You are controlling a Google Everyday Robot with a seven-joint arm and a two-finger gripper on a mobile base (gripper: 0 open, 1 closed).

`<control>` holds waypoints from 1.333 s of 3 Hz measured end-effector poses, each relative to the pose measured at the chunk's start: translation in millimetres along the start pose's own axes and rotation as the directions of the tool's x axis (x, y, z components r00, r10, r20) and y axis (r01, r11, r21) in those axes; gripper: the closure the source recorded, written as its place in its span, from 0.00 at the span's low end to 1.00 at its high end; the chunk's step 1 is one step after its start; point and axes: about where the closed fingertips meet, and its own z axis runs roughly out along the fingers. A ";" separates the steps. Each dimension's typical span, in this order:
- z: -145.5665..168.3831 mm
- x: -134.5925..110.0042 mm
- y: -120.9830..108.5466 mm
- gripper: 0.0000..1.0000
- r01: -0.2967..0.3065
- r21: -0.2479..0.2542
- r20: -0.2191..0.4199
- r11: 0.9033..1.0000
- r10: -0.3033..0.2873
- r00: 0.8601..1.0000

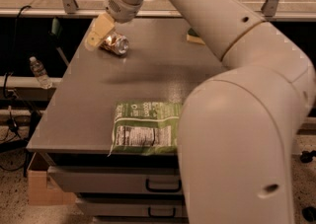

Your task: Place orange can upright

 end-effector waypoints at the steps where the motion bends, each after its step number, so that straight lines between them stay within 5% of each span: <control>1: 24.7 -21.5 -13.0 0.00 -0.084 0.013 0.013 0.996 0.084 0.996; 3: 74.1 -46.3 -27.1 0.00 -0.144 0.101 -0.037 0.984 0.148 0.988; 4: 95.7 -39.0 -36.5 0.18 -0.164 0.142 -0.095 0.976 0.178 0.979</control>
Offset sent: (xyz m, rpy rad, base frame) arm 0.0733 0.0629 -0.0219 -0.0248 0.0052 -0.2248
